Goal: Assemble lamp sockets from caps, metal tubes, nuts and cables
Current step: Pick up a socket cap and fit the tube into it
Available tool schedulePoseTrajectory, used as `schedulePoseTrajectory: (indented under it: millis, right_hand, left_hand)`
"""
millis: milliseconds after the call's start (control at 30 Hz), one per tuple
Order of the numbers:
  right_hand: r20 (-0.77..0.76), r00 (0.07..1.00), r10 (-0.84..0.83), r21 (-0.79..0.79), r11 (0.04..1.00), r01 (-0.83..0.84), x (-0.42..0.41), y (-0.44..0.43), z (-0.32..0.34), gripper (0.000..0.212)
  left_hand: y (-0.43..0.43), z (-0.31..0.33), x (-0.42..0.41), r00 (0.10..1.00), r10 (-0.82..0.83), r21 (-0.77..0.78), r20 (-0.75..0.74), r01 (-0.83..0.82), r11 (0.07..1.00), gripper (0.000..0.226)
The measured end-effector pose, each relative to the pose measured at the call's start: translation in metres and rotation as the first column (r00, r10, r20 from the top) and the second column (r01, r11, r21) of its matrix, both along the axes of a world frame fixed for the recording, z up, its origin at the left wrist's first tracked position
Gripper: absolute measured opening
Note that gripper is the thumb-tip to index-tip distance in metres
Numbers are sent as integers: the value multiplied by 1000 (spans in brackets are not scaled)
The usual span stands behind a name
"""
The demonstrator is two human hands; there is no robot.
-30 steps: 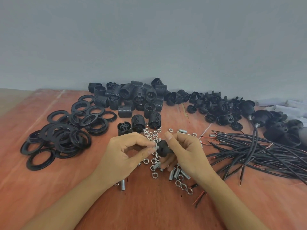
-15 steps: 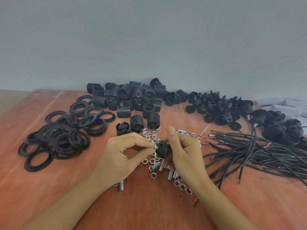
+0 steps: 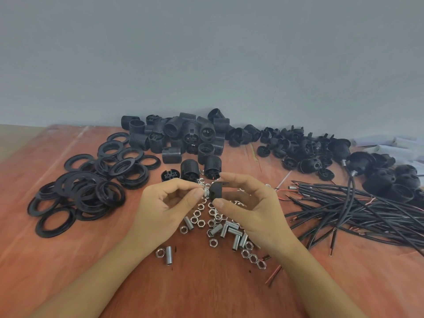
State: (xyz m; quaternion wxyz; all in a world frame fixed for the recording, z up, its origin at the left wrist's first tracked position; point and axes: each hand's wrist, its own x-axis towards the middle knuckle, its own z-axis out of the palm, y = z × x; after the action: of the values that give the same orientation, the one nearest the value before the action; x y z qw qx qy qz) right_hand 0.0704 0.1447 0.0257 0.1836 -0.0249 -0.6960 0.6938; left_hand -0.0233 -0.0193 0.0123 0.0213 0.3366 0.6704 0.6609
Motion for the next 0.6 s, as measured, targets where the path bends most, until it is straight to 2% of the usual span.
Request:
schedulePoseTrajectory:
  millis: [233, 600]
  right_hand:
    - [-26, 999, 22, -11, 1000, -22, 0, -1, 0, 45]
    - [-6, 1000, -5, -23, 1000, 5, 0, 1, 3, 44]
  left_hand:
    - [1, 1, 2, 998, -32, 22, 53, 31, 999, 15]
    - [-1, -3, -1, 998, -54, 30, 11, 53, 998, 17]
